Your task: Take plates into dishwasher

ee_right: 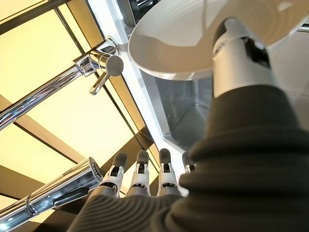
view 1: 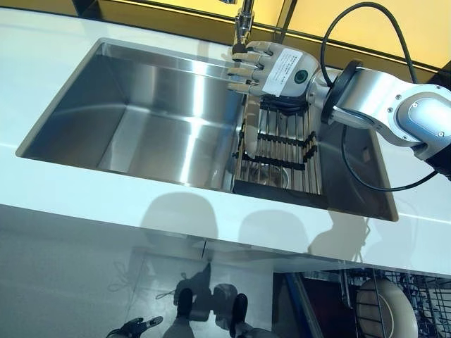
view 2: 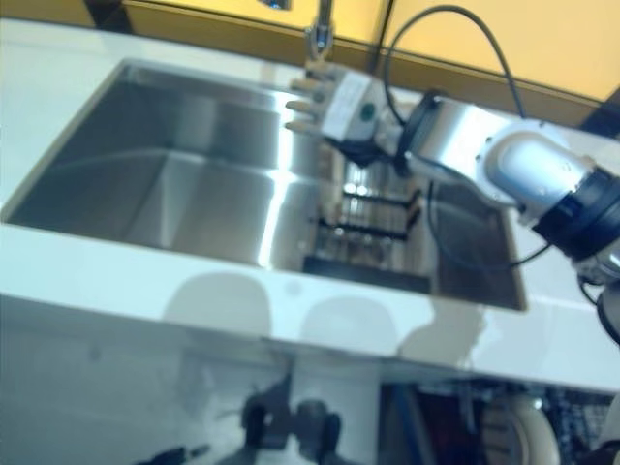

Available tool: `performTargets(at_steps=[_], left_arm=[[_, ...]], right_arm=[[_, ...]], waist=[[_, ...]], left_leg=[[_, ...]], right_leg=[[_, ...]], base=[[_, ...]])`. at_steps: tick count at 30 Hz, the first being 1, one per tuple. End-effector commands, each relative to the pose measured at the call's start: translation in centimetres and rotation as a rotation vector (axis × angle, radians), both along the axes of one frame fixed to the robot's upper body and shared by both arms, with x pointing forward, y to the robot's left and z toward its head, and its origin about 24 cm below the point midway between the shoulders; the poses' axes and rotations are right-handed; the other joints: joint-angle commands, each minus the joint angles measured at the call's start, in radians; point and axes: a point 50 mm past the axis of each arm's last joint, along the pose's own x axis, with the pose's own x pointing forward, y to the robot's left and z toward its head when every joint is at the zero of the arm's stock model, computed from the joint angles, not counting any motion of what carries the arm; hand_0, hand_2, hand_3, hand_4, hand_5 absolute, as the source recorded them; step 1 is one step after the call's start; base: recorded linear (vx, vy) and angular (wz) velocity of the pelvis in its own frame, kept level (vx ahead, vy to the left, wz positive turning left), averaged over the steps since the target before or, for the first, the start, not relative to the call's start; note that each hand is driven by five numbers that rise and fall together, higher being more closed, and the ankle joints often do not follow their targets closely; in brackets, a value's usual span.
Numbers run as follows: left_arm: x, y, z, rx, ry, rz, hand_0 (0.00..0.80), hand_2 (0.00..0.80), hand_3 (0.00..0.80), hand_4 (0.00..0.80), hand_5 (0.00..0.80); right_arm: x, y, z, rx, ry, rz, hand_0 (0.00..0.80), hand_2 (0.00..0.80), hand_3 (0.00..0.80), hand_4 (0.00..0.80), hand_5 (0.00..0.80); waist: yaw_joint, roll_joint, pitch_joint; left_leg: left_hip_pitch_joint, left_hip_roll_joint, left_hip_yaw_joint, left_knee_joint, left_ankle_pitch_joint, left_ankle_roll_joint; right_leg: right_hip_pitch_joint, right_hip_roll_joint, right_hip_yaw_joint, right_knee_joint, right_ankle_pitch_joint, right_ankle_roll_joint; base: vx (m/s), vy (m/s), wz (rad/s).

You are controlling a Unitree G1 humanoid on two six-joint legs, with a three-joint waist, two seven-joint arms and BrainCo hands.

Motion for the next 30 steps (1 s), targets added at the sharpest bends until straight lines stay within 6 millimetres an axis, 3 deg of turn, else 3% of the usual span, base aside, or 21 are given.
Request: performTargets(at_steps=[1,8,26,27,28,30], left_arm=[[0.6,0.8,0.5,0.019,-0.071,0.07,0.0,0.0,0.0,0.0,0.0],[1.6,1.0,1.0,0.001,-0.152,0.142,0.0,0.0,0.0,0.0,0.0],[2.3,0.2,1.1,-0.073,-0.201,0.168,0.0,0.0,0.0,0.0,0.0],[2.4,0.1,1.1,-0.077,-0.201,0.17,0.0,0.0,0.0,0.0,0.0],[2.3,0.1,1.1,-0.081,-0.202,0.173,0.0,0.0,0.0,0.0,0.0],[2.4,0.0,1.1,-0.087,-0.205,0.181,0.0,0.0,0.0,0.0,0.0]], right_arm=[[0.2,-1.5,1.1,-0.013,-0.04,-0.069,0.0,0.0,0.0,0.0,0.0],[0.6,-2.2,0.9,-0.006,-0.04,-0.082,0.0,0.0,0.0,0.0,0.0],[1.0,-1.6,0.4,-0.058,-0.062,-0.08,0.0,0.0,0.0,0.0,0.0],[0.9,-1.5,0.5,-0.064,-0.066,-0.077,0.088,0.088,0.088,0.088,0.088],[0.9,-1.3,0.4,-0.07,-0.071,-0.074,0.235,0.235,0.235,0.235,0.235],[0.8,-1.0,0.3,-0.098,-0.081,-0.073,0.8,0.8,0.8,0.8,0.8]], waist=[[0.013,0.011,0.013],[0.021,0.014,0.032],[0.031,0.024,0.072],[0.031,0.024,0.073],[0.032,0.024,0.073],[0.032,0.023,0.073]], left_leg=[[-0.01,-0.023,0.045,-0.01,-0.061,0.019],[-0.025,-0.024,0.037,-0.01,-0.055,0.02],[-0.058,-0.03,0.018,-0.01,-0.033,0.02],[-0.059,-0.03,0.017,-0.01,-0.033,0.021],[-0.06,-0.03,0.017,-0.01,-0.032,0.021],[-0.061,-0.031,0.014,-0.01,-0.03,0.021]], right_leg=[[0.018,0.021,0.004,-0.001,-0.069,0.053],[0.004,0.019,0.0,0.004,-0.068,0.051],[-0.03,0.013,-0.011,0.015,-0.06,0.049],[-0.03,0.013,-0.011,0.015,-0.06,0.049],[-0.031,0.013,-0.011,0.014,-0.059,0.049],[-0.033,0.013,-0.013,0.014,-0.058,0.049]], base=[[0.0,0.0,0.0],[0.0,0.0,0.0],[-0.003,0.003,0.01],[-0.015,0.018,0.05],[-0.016,0.014,0.03],[0.0,0.0,0.0]])
